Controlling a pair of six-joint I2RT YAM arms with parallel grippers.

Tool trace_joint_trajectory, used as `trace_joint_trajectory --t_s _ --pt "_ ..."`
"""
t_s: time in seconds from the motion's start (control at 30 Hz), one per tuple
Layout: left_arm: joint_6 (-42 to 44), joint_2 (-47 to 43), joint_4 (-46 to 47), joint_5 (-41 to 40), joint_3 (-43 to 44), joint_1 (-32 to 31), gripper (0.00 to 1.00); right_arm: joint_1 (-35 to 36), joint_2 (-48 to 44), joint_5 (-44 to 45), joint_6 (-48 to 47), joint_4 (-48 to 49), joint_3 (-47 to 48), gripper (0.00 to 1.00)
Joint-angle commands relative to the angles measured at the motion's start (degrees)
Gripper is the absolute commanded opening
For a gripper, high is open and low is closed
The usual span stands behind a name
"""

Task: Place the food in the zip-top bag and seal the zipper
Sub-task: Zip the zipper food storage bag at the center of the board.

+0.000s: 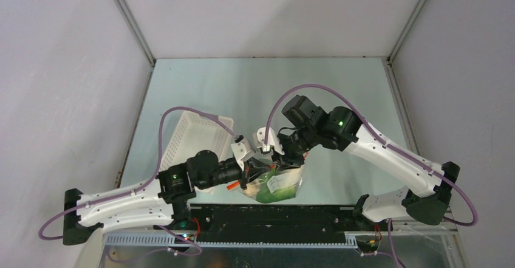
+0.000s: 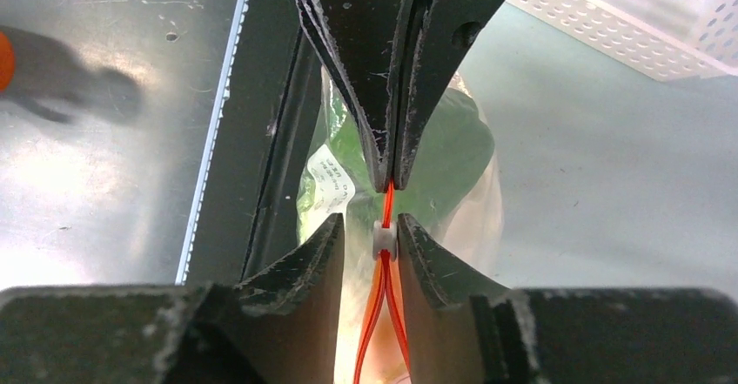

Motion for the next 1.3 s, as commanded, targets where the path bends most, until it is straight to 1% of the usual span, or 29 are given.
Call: trace_joint_trajectory --t_s 0.0,0.07,0.13,0.2,0.3,0.33,0.4,0.5,0.67,0.83,1.13,1.27 --pt "-0.85 -2.10 4.36 -2.60 0.11 -0.18 0.00 1.19 1.11 0.76 2.21 -0.19 1.54 0.34" --pt "-0.88 -2.25 4.41 -2.51 -0.13 -0.19 0.00 1.46 1.14 1.57 2.58 -0.25 1.40 0.35" --pt "-0.88 -2.47 4.62 -2.39 -0.38 -0.18 0.00 1.51 0.91 1.99 2.80 -0.27 1.28 0.32" --pt "-0.88 -2.56 4.77 -2.43 -0.59 -0.22 0.00 1.56 0.63 1.94 2.82 -0.14 1.27 0.21" --pt "-0.90 -2.63 4.49 -2.53 -0.69 -0.18 0.00 1.57 0.31 2.53 3.18 0.19 1.38 0.13" --pt "-0.89 -2.57 4.29 -2.91 -0.65 -0.21 0.00 1.54 0.16 3.17 3.24 0.06 1.40 0.07" --pt "-0.93 -2.56 3.32 -4.54 -0.87 -0.23 0.00 1.55 -0.01 4.53 3.51 -0.60 1.61 0.00" --pt "-1.52 -3.28 0.71 -7.44 -1.79 -0.18 0.00 1.59 -0.33 6.80 4.37 -2.36 1.92 0.00" --pt "-2.63 -6.32 -1.58 -10.79 -4.83 -0.31 0.00 0.45 -2.29 14.31 6.55 -6.81 1.88 0.00" --pt "-3.46 -7.31 -2.46 -12.31 -6.59 -0.53 0.00 -1.23 -5.02 19.94 8.73 -9.06 2.09 0.00" --pt "-3.40 -8.49 -2.17 -13.02 -7.43 -0.62 0.00 -6.03 -9.54 24.81 11.07 -13.91 2.51 0.00" --pt "-3.44 -8.63 -2.18 -13.30 -7.41 -0.57 0.00 -8.67 -11.56 24.46 11.15 -13.79 2.26 0.00"
